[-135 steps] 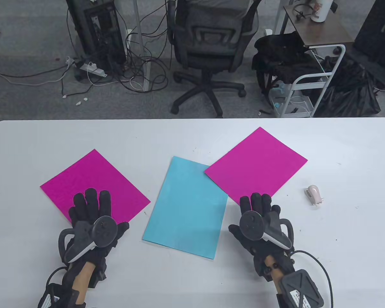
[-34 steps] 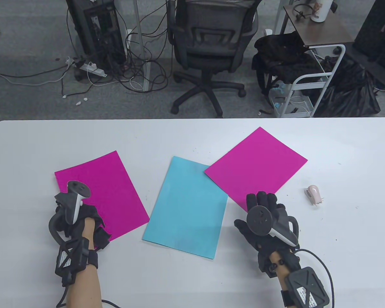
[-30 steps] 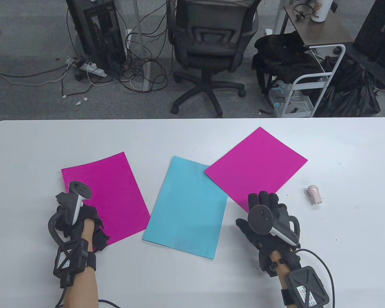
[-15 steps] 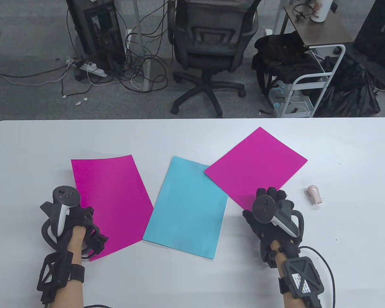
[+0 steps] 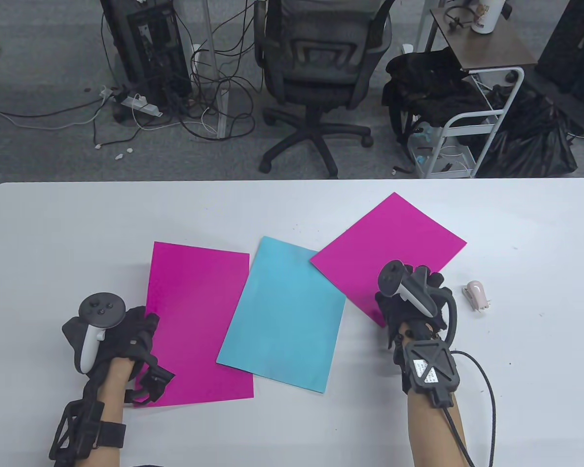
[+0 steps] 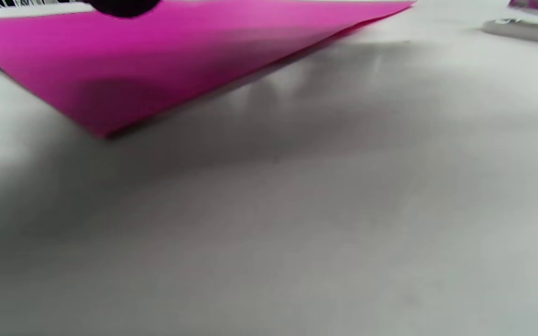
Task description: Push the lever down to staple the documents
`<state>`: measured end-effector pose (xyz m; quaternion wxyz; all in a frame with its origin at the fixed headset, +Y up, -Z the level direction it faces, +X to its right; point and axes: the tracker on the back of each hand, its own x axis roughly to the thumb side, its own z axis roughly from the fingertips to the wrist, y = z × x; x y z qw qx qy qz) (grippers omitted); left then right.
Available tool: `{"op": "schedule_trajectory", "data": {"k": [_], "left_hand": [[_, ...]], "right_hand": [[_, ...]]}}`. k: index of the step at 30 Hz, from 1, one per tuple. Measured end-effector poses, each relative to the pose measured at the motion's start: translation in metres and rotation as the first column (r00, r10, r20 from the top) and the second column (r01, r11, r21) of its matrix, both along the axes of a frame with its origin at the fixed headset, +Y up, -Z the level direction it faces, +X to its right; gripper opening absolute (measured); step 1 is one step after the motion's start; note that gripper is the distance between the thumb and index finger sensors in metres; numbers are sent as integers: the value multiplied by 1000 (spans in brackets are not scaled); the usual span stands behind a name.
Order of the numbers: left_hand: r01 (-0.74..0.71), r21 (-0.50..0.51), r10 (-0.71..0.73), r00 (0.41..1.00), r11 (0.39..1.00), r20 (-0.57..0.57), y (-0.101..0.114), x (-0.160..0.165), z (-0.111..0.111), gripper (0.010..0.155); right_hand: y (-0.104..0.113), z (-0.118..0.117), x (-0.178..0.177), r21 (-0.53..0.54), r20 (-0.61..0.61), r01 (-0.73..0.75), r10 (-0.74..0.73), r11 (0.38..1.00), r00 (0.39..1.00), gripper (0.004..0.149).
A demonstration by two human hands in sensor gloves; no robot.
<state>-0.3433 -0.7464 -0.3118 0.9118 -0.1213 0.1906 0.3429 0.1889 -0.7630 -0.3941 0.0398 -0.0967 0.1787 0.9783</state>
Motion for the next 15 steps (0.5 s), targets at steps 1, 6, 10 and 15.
{"op": "schedule_trajectory", "data": {"k": [1, 6, 10, 15], "left_hand": [[-1, -8, 2, 1000, 1000, 10, 0, 1, 0, 41], [-59, -11, 60, 998, 998, 10, -1, 6, -1, 43], [-82, -1, 82, 997, 997, -6, -2, 5, 0, 43], [-112, 0, 112, 994, 994, -10, -6, 7, 0, 44]], "right_hand": [[-3, -2, -1, -14, 1, 4, -4, 1000, 1000, 88], [-12, -4, -5, -113, -10, -22, 21, 993, 1000, 89], [-14, 4, -5, -162, -19, 29, -33, 986, 999, 88], [-14, 23, -8, -181, -68, 50, -63, 982, 996, 89]]}}
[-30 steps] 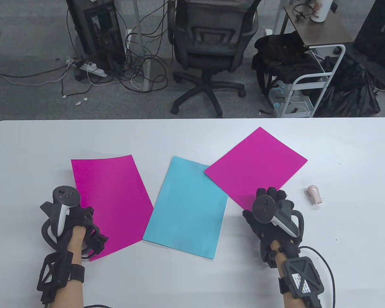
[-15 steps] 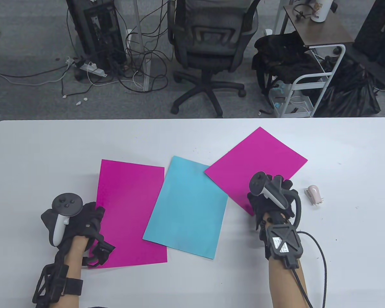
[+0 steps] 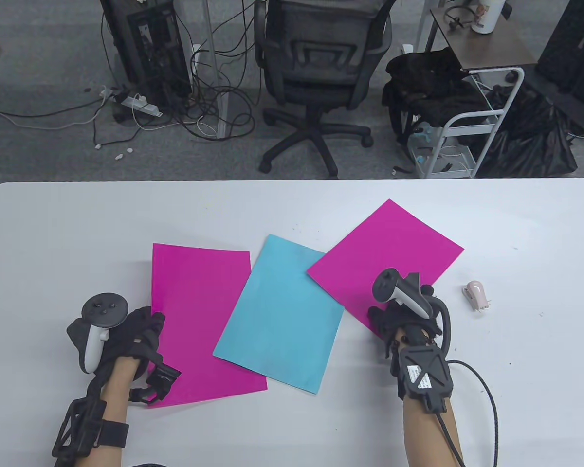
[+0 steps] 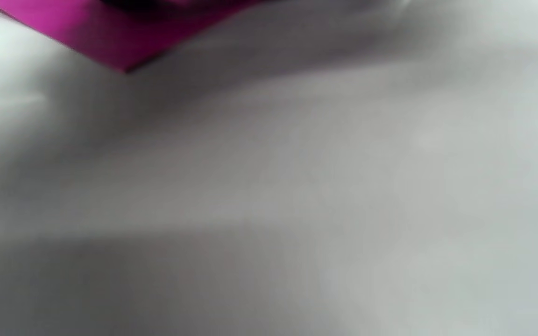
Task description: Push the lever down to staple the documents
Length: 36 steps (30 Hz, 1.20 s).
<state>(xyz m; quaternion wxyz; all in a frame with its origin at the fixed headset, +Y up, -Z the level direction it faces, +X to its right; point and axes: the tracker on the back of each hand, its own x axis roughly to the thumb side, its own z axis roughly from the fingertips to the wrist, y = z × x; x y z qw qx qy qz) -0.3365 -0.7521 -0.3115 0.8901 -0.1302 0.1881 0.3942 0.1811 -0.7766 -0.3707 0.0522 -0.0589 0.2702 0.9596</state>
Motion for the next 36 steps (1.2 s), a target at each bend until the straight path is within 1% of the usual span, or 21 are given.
{"op": "schedule_trajectory", "data": {"k": [5, 11, 20, 23, 27, 32, 36], "left_hand": [[-25, 1, 25, 999, 1000, 24, -1, 7, -1, 45], [-38, 11, 37, 997, 999, 60, 1, 19, -1, 45], [-81, 10, 79, 988, 997, 135, 1, 40, 2, 47], [-76, 6, 74, 984, 997, 164, 1, 48, 3, 47], [-79, -3, 78, 976, 997, 202, 0, 58, 4, 48], [-53, -13, 54, 967, 999, 248, -1, 70, 6, 48], [-66, -21, 69, 960, 998, 272, -2, 77, 9, 49]], "right_hand": [[1, 20, -7, -12, -47, 22, -22, 1000, 999, 88], [4, 43, -21, -23, -112, 9, -12, 1000, 994, 88], [4, 68, -53, -23, -217, 20, -25, 1000, 976, 88], [4, 71, -63, -20, -253, 32, -36, 999, 967, 88], [0, 72, -76, 8, -300, 88, -81, 996, 950, 88], [0, 74, -84, 2, -351, 75, -70, 997, 934, 88], [0, 78, -90, -5, -393, 76, -72, 997, 917, 88]]}}
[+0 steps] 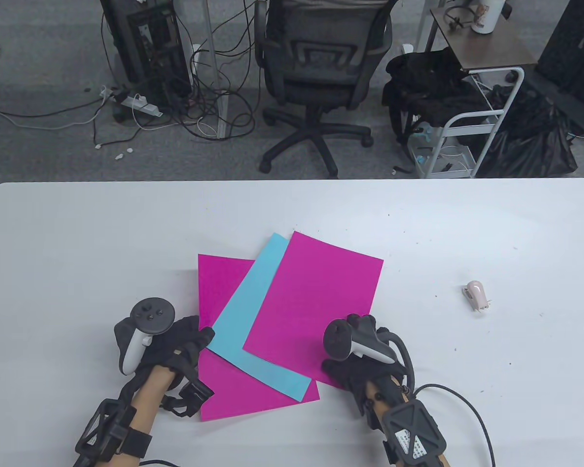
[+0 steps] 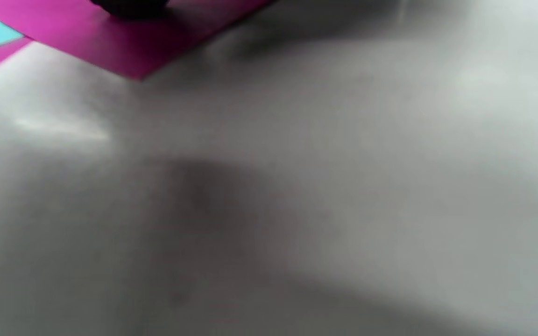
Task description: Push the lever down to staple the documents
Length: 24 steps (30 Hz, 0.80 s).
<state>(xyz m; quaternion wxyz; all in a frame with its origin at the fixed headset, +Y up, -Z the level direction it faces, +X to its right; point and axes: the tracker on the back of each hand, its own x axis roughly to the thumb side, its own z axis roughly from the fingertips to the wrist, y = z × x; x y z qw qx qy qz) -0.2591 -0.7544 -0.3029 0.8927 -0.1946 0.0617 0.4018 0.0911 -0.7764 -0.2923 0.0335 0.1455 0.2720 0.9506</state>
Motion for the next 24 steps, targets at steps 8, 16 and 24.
{"op": "schedule_trajectory", "data": {"k": [8, 16, 24], "left_hand": [[-38, -3, 38, 998, 999, 41, -5, 7, 3, 54], [-74, -7, 74, 995, 997, 66, -6, 12, 4, 58], [-55, -17, 56, 997, 998, 59, -7, 15, 5, 58]], "right_hand": [[0, 10, -10, 12, -81, 38, -37, 999, 996, 88], [0, 19, -28, 21, -182, 90, -84, 996, 980, 88], [0, 24, -41, 25, -232, 102, -94, 994, 968, 88]]}}
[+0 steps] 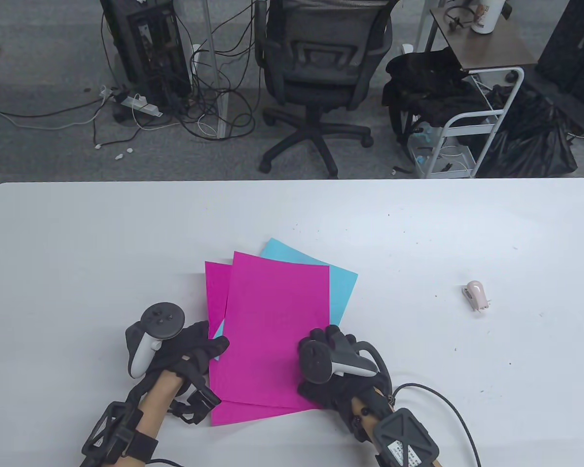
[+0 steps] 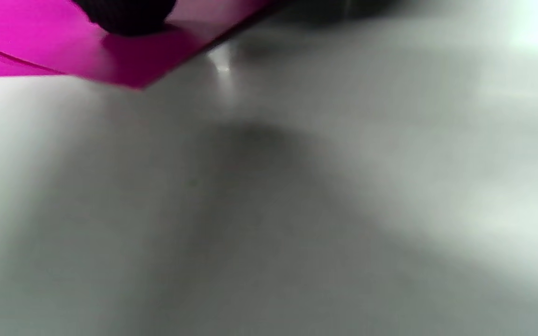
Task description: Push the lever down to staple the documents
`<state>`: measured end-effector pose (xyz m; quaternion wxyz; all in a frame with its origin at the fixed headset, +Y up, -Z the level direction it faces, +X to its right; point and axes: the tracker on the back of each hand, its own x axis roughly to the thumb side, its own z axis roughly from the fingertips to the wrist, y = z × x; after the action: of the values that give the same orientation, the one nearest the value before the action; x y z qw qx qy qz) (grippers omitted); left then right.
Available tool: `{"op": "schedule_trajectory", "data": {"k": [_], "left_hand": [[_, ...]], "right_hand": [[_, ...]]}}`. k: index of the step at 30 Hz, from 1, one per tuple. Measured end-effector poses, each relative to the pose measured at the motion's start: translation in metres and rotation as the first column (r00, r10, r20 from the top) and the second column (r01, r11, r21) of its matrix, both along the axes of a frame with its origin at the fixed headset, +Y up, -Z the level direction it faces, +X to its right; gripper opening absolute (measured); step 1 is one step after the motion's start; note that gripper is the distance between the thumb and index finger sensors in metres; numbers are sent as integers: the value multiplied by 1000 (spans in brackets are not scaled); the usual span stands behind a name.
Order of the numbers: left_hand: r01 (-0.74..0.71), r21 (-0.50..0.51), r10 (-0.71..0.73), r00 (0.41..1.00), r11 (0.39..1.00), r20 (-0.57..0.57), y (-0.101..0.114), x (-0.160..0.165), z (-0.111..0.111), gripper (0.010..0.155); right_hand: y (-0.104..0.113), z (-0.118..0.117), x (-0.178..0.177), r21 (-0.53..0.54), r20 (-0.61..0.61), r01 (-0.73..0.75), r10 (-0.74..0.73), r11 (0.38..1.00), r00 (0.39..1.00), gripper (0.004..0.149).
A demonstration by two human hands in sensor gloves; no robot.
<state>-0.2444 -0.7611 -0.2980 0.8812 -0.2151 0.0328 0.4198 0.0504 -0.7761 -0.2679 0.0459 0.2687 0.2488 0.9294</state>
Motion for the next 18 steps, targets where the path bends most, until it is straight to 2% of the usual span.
{"op": "schedule_trajectory", "data": {"k": [8, 14, 18], "left_hand": [[-8, 13, 9, 998, 1000, -60, 0, 1, 1, 54], [-49, 69, 57, 991, 996, -122, 5, -5, 3, 48], [-106, 104, 121, 981, 989, -154, 8, -11, 4, 45]], "right_hand": [[2, -2, 6, 29, 37, 75, -76, 997, 996, 86], [14, -10, 29, 162, 176, 169, -197, 972, 964, 86], [22, -15, 52, 232, 293, 258, -320, 938, 901, 88]]}}
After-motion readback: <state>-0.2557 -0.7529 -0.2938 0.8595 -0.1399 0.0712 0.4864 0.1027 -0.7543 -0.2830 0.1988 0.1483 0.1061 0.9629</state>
